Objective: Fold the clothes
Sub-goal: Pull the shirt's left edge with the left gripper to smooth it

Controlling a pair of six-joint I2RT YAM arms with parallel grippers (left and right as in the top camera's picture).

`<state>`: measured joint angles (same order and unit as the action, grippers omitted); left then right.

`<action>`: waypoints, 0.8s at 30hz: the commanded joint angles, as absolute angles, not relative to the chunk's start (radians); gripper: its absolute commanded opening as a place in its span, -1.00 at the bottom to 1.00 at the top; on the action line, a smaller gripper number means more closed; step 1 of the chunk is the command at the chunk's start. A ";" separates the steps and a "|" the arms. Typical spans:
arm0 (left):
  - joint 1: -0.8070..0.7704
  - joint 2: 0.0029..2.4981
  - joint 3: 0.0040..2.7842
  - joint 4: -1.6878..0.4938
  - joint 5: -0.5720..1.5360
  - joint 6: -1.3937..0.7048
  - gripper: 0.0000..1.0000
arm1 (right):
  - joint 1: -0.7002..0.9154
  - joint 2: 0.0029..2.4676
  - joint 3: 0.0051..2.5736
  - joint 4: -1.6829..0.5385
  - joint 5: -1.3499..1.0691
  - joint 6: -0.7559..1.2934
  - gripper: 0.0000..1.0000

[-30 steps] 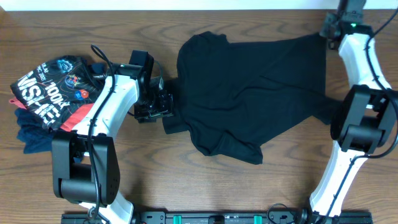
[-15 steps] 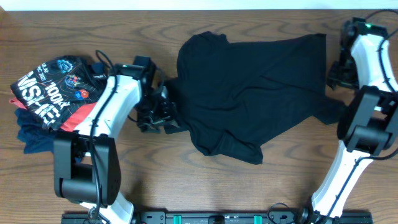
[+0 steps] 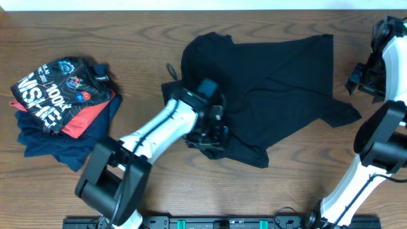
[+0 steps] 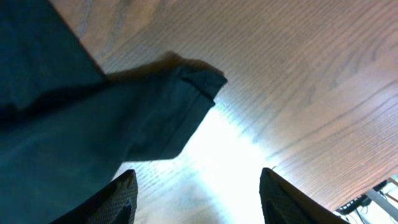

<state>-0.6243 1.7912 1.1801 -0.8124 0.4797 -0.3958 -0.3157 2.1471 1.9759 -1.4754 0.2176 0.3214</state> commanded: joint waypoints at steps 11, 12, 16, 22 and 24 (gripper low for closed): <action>-0.706 1.810 1.149 -0.712 0.313 -0.627 0.38 | -0.311 2.116 1.987 -1.483 0.204 0.264 0.22; -0.712 1.810 1.149 -0.712 0.313 -0.596 0.39 | -0.311 2.116 1.987 -1.483 0.204 0.264 0.22; -0.749 1.811 1.149 -0.704 0.312 -0.459 0.38 | -0.311 2.116 1.987 -1.481 0.204 0.264 0.22; -0.774 1.811 1.129 -0.640 0.294 -0.446 0.29 | -0.311 2.116 1.987 -1.485 0.201 0.264 0.22; -0.777 1.811 1.114 -0.626 0.295 -0.447 -0.01 | -0.311 2.116 1.987 -1.487 0.201 0.264 0.22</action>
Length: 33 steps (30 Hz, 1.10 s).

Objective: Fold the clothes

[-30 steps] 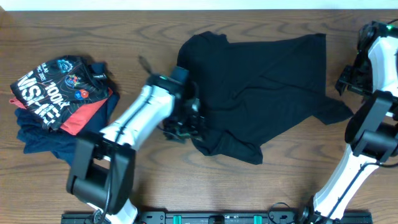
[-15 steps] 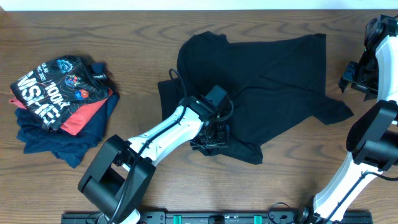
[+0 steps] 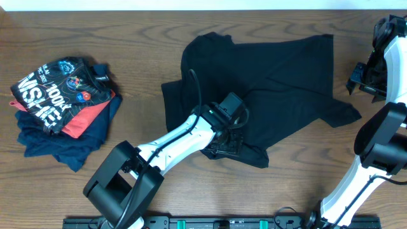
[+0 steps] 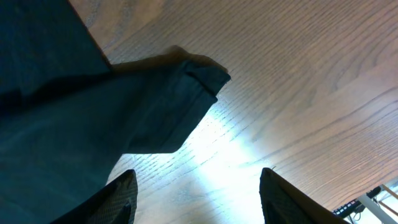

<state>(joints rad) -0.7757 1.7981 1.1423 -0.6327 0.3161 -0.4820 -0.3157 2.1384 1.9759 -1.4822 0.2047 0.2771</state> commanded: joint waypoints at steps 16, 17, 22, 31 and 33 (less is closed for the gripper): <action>-0.757 1.771 1.095 -0.678 0.293 -0.420 -0.88 | -0.311 2.116 1.987 -1.519 0.202 0.257 0.21; -0.749 1.747 1.095 -0.700 0.293 -0.413 -0.88 | -0.312 2.116 1.986 -1.528 0.202 0.257 0.21; -0.667 1.623 1.095 -0.823 0.259 -0.393 -0.88 | -0.314 2.116 1.919 -1.558 0.201 0.257 0.21; -0.539 1.564 1.095 -1.001 0.167 -0.393 -0.88 | -0.321 2.116 1.710 -1.467 0.019 0.218 0.21; -0.537 1.564 1.095 -0.989 0.167 -0.393 -0.88 | -0.319 2.116 1.662 -1.443 0.002 0.214 0.21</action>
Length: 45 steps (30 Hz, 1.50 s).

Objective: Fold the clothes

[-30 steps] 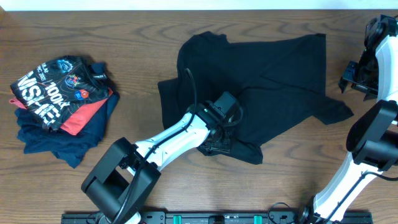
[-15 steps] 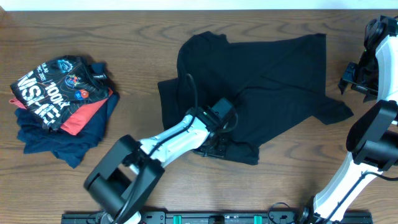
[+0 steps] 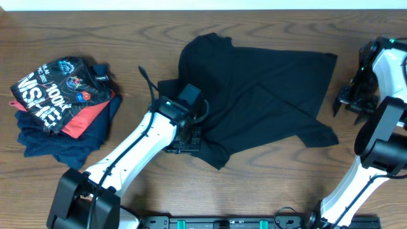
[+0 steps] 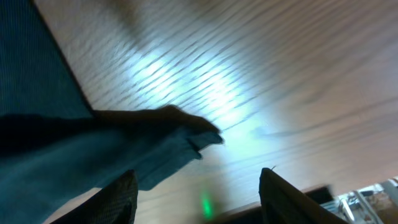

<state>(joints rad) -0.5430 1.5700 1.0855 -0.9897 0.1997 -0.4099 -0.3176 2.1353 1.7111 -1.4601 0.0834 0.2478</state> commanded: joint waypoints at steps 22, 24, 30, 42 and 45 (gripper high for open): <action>-0.537 1.564 1.095 -0.957 0.167 -0.393 -0.88 | -0.314 2.116 1.394 -1.202 0.052 0.073 0.22; -0.537 1.564 1.095 -0.957 0.167 -0.393 -0.87 | -0.311 2.116 1.366 -1.191 0.046 0.073 0.22; -0.537 1.564 1.095 -0.955 0.167 -0.393 -0.87 | -0.305 2.116 1.353 -1.236 0.044 0.073 -0.16; -0.537 1.563 1.095 -0.956 0.167 -0.393 -0.86 | -0.308 2.116 1.359 -1.230 0.053 0.084 -0.97; -0.519 1.554 1.100 -0.957 0.167 -0.393 -0.88 | -0.308 2.112 1.398 -1.266 0.102 0.118 -0.98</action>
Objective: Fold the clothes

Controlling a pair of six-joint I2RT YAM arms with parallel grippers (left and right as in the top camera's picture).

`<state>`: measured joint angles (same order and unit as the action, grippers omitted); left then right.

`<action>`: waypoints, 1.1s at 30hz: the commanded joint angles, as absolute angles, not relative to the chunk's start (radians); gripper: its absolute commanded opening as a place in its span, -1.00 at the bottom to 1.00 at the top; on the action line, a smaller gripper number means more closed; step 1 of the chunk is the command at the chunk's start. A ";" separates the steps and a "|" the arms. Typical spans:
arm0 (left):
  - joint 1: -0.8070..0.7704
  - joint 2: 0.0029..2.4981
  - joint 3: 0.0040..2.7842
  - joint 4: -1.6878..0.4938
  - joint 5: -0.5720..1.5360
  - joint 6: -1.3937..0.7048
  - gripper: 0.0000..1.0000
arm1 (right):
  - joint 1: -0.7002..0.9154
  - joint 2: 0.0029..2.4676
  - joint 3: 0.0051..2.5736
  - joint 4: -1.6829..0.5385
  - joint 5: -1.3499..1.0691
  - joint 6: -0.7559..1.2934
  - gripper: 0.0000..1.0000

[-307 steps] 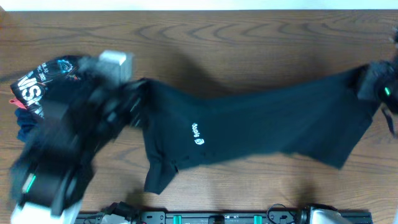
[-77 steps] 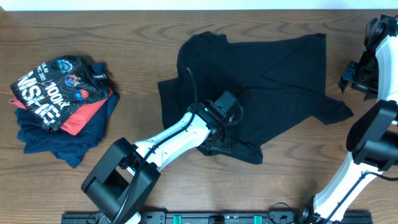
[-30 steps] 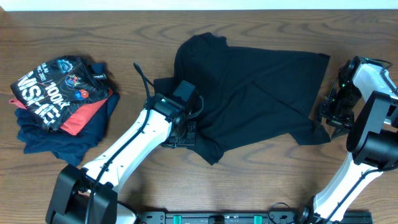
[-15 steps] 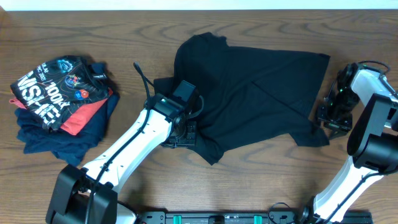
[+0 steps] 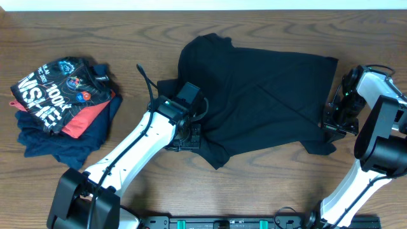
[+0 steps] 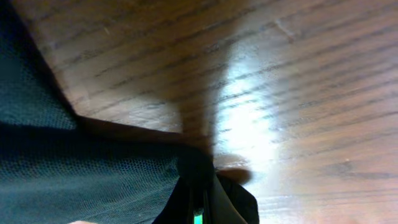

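Observation:
A black T-shirt point(image 5: 261, 89) lies spread across the middle of the wooden table. My left gripper point(image 5: 186, 135) sits low on the shirt's lower left edge. Its fingers are hidden under the wrist, and it looks shut on the fabric. My right gripper point(image 5: 335, 121) is down at the shirt's right sleeve point(image 5: 320, 138). In the right wrist view the right gripper point(image 6: 202, 199) has its jaws closed together on the dark cloth point(image 6: 74, 174), right at the sleeve's edge against the table.
A pile of folded clothes point(image 5: 60, 102), with a printed black shirt on top of red and navy ones, sits at the left. Bare wooden table point(image 5: 127, 38) surrounds the shirt. The table's back edge runs along the top of the overhead view.
My right gripper was open just off the sleeve's right side. It is now lower, on the sleeve's edge, and shut on it. The left arm and the rest of the shirt have not moved.
First my left gripper was on the shirt's lower left, and the right gripper hung open at the far right. Then the left gripper was further right on the hem. Later it was back left with the whole shirt shifted left. The right gripper was then near the sleeve and now grips it.

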<state>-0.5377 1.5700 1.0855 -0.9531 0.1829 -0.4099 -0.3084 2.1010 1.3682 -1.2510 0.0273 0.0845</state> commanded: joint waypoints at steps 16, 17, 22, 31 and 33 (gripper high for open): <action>-0.381 1.408 1.141 -0.953 0.202 -0.394 -0.87 | -0.293 1.843 1.634 -1.417 0.134 0.133 -0.67; -0.381 1.408 1.140 -0.953 0.204 -0.397 -0.88 | -0.292 1.842 1.634 -1.435 0.134 0.133 -0.67; -0.381 1.409 1.140 -0.953 0.205 -0.397 -0.88 | -0.292 1.842 1.592 -1.459 0.134 0.133 -0.60; -0.381 1.409 1.140 -0.953 0.205 -0.397 -0.88 | -0.288 1.844 1.364 -1.236 0.039 0.103 0.08; -0.381 1.408 1.140 -0.953 0.205 -0.397 -0.88 | -0.287 1.844 1.322 -1.232 -0.011 0.122 0.02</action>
<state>-0.3870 1.4071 1.1236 -0.9459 0.2035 -0.4099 -0.3027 1.8416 1.3701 -1.2346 0.0753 0.1165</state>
